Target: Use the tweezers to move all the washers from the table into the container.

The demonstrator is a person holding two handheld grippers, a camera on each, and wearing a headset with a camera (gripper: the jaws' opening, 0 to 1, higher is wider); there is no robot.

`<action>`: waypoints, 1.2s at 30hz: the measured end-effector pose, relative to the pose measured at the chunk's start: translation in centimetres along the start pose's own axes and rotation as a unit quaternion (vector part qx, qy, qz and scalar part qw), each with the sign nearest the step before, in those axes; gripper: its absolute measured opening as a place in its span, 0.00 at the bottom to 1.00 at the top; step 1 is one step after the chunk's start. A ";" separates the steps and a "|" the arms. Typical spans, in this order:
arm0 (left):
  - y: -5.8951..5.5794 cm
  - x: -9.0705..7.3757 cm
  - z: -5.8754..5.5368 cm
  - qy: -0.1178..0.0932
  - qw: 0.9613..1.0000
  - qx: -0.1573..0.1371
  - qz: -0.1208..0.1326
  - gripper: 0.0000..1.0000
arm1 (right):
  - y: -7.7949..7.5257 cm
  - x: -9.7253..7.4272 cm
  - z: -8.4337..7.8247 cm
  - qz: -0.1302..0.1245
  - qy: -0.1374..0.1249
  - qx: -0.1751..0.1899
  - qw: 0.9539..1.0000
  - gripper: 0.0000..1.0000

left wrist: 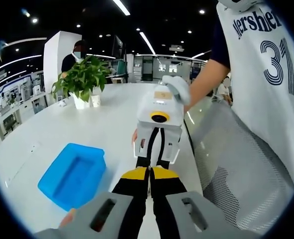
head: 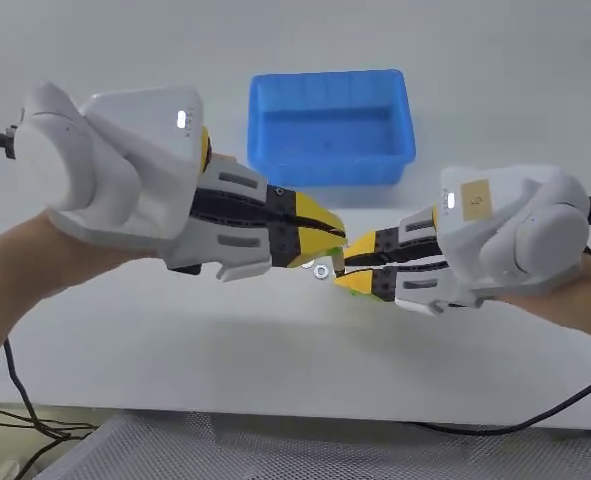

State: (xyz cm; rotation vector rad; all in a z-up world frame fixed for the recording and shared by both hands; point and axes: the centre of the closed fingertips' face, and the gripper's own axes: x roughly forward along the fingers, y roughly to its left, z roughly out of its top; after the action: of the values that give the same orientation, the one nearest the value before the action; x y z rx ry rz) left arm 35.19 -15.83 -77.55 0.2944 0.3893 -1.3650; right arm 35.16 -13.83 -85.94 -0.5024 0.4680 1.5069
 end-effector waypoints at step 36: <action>7.2 -4.9 8.3 -0.037 0.994 0.092 0.047 0.05 | -8.4 -3.6 9.4 -0.062 -0.044 -0.086 0.993 0.09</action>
State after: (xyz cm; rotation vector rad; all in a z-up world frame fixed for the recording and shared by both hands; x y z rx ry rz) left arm 42.30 -13.71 -68.08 0.4091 0.1860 -1.3168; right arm 43.33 -11.29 -76.05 -0.5862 0.2342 1.4506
